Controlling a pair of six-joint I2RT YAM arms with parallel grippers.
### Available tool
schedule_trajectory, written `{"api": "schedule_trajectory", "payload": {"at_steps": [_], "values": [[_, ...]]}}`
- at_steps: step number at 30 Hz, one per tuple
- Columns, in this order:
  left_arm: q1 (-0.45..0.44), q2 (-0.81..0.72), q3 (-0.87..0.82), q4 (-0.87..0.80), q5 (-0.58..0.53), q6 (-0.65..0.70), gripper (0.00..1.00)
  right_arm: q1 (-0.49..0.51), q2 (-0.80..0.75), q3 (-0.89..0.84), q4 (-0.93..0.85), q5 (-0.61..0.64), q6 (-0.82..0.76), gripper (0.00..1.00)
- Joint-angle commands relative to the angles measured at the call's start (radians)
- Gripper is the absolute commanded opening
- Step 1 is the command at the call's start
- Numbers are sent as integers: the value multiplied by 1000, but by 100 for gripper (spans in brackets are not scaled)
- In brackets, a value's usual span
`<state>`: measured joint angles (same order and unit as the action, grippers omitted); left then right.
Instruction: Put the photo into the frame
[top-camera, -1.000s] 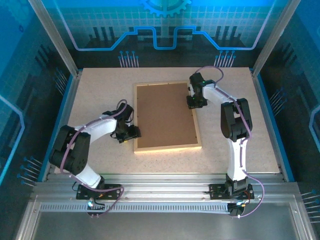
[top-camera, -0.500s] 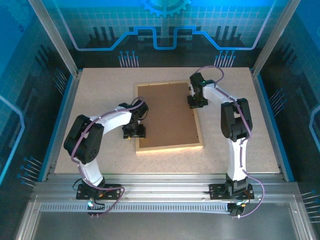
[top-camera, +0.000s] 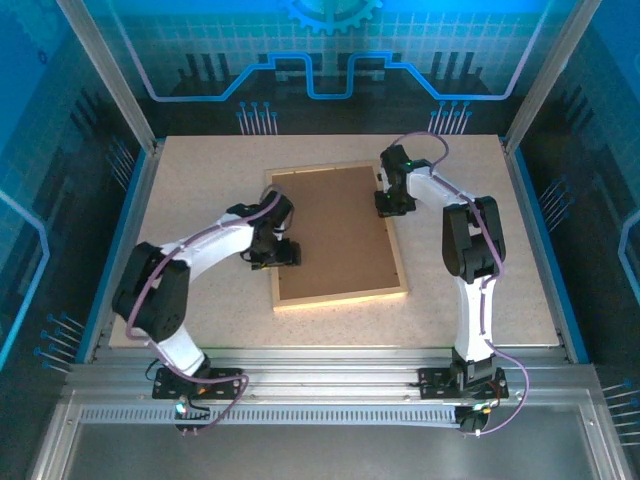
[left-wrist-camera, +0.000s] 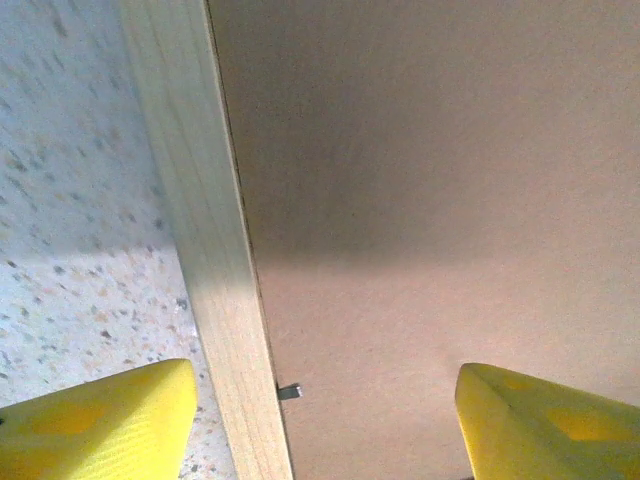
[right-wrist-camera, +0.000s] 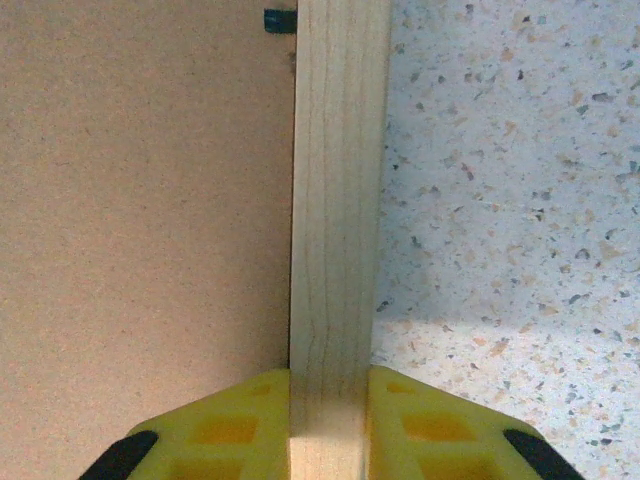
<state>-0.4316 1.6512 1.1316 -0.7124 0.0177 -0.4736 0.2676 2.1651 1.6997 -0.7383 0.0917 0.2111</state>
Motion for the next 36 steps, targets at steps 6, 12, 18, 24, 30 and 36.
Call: {"api": "schedule_trajectory", "payload": {"at_steps": [6, 12, 18, 24, 30, 36], "values": [[158, -168, -135, 120, 23, -54, 83, -19, -80, -35, -33, -56, -4, 35], [186, -164, -237, 258, 101, -123, 99, -52, -171, -99, -6, -108, 1, 61], [186, -109, -280, 403, 120, -171, 99, -57, -276, -242, 19, -124, 0, 73], [187, -58, -272, 478, 132, -160, 99, -57, -362, -428, 90, -194, 55, 76], [187, 29, -244, 524, 166, -169, 99, -49, -427, -570, 166, -314, 97, 77], [186, 83, -204, 579, 241, -181, 97, -16, -489, -662, 190, -410, 138, 74]]}}
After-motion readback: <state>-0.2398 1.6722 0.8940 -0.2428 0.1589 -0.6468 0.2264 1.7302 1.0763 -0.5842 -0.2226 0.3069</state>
